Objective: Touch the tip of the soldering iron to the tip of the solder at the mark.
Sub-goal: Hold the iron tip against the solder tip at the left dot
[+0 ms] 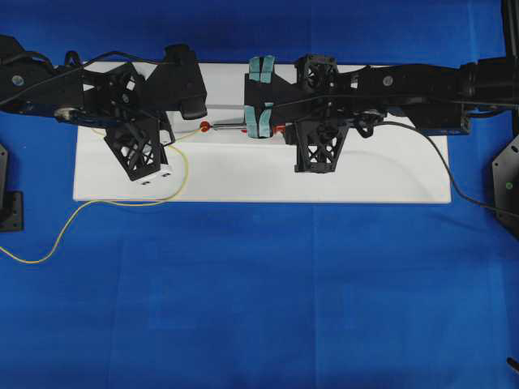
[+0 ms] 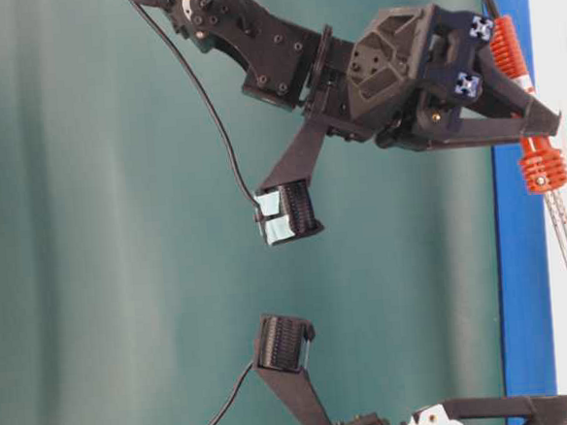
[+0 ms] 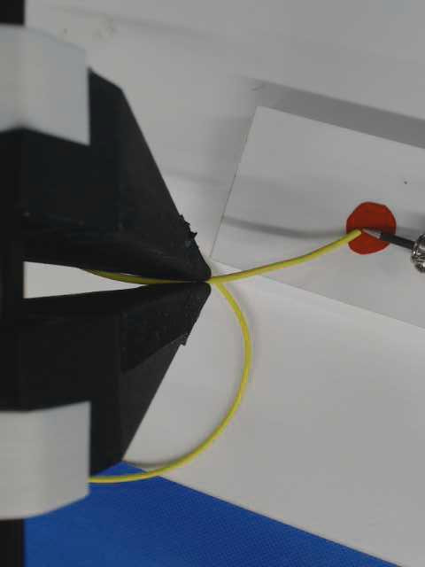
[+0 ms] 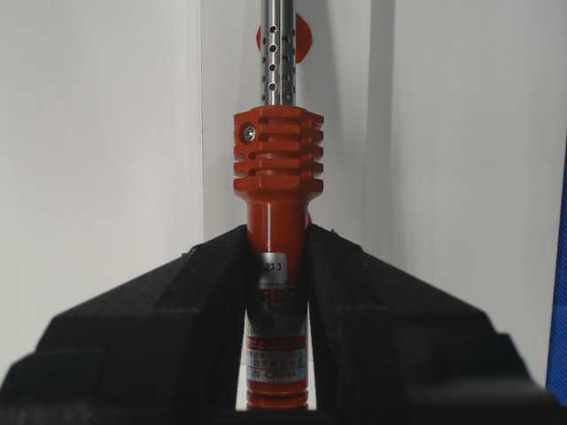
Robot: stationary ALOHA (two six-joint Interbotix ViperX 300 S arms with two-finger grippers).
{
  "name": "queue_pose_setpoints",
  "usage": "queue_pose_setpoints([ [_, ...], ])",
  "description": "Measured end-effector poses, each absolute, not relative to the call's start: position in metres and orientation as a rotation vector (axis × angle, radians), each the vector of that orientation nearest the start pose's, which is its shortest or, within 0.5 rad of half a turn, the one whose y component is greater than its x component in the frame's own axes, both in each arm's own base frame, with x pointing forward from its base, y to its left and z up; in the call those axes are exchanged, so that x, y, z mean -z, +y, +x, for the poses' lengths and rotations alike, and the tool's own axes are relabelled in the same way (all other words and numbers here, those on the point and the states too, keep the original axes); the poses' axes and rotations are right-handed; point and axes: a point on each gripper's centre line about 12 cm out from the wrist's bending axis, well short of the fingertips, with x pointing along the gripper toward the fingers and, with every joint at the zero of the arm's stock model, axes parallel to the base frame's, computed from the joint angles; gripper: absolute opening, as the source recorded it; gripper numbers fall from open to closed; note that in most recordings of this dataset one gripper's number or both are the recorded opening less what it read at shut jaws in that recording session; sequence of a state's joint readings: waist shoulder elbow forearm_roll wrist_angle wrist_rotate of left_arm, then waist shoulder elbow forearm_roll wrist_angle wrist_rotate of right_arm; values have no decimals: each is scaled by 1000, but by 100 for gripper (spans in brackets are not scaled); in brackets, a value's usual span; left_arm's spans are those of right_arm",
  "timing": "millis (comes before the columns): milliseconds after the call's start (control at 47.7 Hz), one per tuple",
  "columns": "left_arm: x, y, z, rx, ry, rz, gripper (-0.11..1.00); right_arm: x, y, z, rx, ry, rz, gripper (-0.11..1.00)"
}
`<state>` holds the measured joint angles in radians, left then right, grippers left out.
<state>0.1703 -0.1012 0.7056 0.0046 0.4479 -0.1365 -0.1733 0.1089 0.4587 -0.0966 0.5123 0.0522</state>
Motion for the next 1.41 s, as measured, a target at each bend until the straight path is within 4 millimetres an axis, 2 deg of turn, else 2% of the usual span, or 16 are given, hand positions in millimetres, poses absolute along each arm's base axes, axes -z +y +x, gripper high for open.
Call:
queue_pose_setpoints([
  [1406, -157, 58, 334, -228, 1080, -212, 1, -153, -75, 393, 180, 1082, 36, 6],
])
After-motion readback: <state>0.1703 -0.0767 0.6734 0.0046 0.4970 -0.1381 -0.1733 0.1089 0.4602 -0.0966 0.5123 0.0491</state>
